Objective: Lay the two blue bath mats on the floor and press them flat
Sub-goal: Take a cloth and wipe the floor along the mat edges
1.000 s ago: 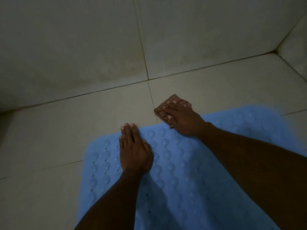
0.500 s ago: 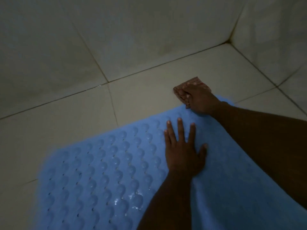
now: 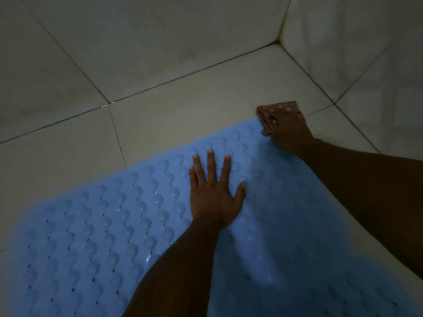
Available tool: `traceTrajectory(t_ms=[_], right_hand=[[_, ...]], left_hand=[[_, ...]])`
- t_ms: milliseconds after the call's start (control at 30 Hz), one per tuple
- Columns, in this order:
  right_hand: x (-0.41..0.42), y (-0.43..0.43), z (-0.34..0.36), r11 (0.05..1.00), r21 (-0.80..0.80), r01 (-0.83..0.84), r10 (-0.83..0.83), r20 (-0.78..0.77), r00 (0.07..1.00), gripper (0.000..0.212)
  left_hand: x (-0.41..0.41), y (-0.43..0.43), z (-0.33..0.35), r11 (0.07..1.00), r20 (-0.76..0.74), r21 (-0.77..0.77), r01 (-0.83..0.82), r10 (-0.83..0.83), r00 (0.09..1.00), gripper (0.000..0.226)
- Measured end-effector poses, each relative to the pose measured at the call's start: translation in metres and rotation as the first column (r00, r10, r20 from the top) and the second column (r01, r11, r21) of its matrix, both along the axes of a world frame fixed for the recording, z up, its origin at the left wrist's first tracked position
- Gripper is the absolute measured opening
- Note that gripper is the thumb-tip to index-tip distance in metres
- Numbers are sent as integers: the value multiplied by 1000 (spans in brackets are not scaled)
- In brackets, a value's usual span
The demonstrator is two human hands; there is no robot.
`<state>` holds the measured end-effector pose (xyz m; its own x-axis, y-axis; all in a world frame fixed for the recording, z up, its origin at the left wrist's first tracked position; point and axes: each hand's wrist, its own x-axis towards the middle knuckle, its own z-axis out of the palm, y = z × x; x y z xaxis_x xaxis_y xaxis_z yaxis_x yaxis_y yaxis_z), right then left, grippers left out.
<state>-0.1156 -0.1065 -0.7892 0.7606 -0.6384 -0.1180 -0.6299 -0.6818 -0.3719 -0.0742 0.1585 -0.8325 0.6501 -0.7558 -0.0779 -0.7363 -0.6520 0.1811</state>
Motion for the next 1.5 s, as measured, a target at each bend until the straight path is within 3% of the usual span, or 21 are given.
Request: traceTrajectory(t_ms=[200,333,433,533,767,1033,1300,1433,1500], right_hand=[[-51,25,3,982,-189,-18,11,-35,999,46],[-86,44,6,981,-170,92,-98,-27,995,49],[-107,58,2,971,-173,168,-169,6,986,54],[-118,64,-2,935,-117,336,-341,-21,940,65],[-171,93,-10,920,-82,384,-388,-52,920,61],[-234,141,-13,876,-46,480,-482,-83,872,61],[-252,131,-9,915,-20,403,-403,-107,909,63],[-283,139,3,921,-47,386,-388,-46,921,43],[-296,152,14,891,-13,454,-453,-98,886,46]], left_hand=[[1,1,-1,1000,-5,31,1,-1,1000,80],[-14,12,0,999,-40,28,44,-43,998,79],[-48,42,-2,991,-52,-39,129,-131,990,76],[-84,74,-4,970,-74,-77,231,-237,969,75],[-169,120,4,855,-154,-144,498,-517,842,76],[-173,128,8,841,-123,-188,508,-533,837,71],[-175,127,11,840,-87,-122,528,-539,838,73],[-177,126,10,843,-61,-106,528,-535,842,73],[-178,126,9,842,-57,-98,530,-537,842,73]])
